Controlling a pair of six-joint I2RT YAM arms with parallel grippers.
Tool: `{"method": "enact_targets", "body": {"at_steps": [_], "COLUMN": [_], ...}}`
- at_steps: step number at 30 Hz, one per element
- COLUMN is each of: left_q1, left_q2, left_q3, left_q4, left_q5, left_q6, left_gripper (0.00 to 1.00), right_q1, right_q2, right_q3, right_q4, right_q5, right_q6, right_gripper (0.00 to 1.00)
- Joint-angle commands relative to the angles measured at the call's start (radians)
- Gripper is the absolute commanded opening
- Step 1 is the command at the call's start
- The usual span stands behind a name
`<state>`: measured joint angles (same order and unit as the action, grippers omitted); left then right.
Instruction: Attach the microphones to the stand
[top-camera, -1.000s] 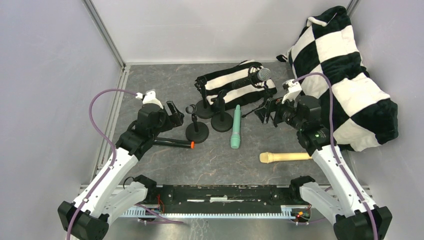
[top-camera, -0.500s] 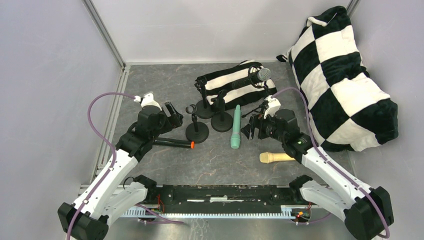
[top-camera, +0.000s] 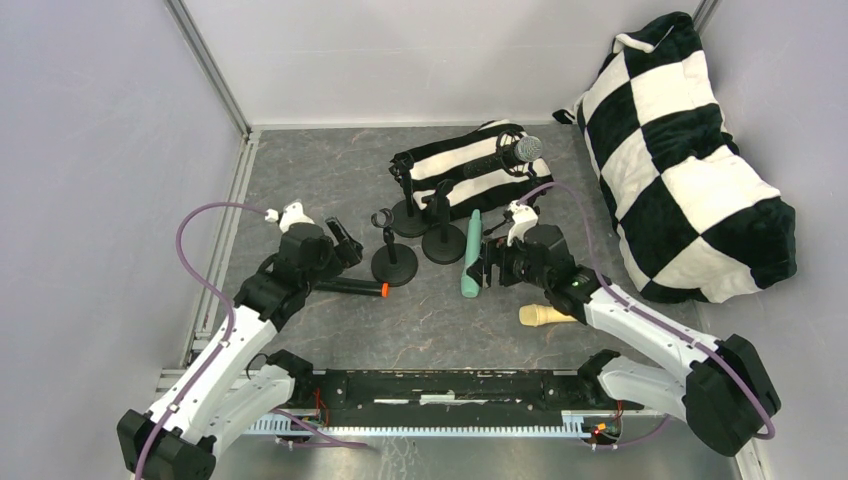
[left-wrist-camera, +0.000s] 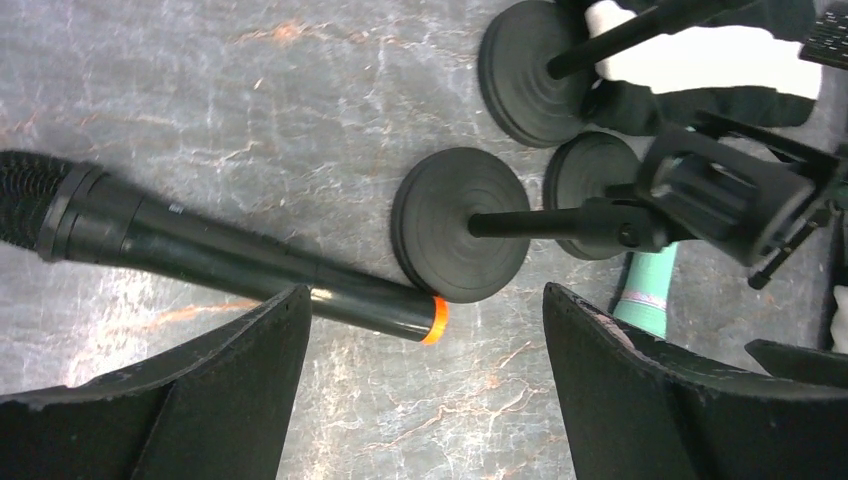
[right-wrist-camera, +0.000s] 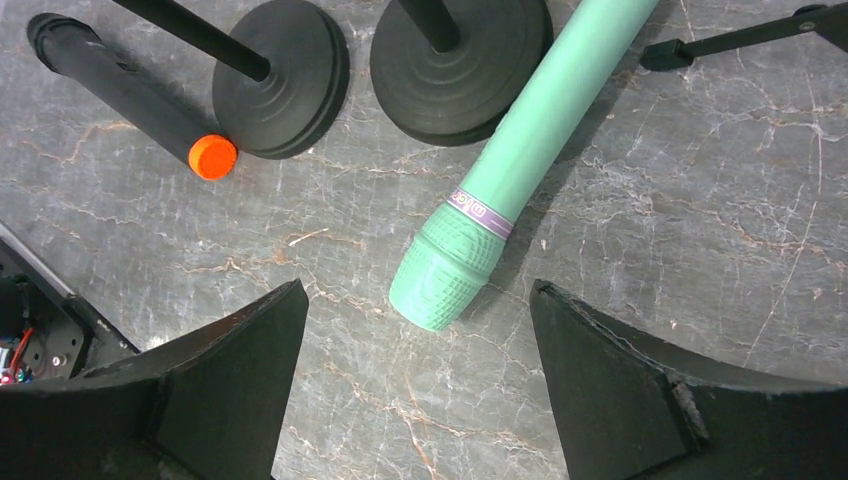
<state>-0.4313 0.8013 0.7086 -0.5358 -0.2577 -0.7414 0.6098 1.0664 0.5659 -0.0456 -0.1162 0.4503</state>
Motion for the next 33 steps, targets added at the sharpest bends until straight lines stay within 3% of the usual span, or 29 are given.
{"method": "enact_targets", "body": {"at_steps": [1,11,15,33], "left_q1": [0.005,0.005,0.005,0.004], "left_q2": [-0.017,0.014,0.023,0.247], "left_q3": [-0.027,-0.075,-0.105,-0.187], "left_q4": [-0.037,-0.186,-0.184,-0.010], "left_q5": [-0.073,-0.183,-0.186,-0.229], "left_q6": [-0.118,-0.381,-0.454,-0.548], "left_gripper": [0.91,0.93,0.99,0.97], "right_q1": [0.017,0.022,0.021,0.022], "right_q2": [0.026,0.041,0.040,0.007], "right_q3": [-0.023,-0.044,-0.046,-0.065], "right_q4": [0.083,0.099,0.098,0.082], "right_q5": [0.062,0.099,0.101,0.110], "right_q6": [0.026,0.041,0.039,0.033], "right_gripper": [0.89,0.89,0.90,0.90]}}
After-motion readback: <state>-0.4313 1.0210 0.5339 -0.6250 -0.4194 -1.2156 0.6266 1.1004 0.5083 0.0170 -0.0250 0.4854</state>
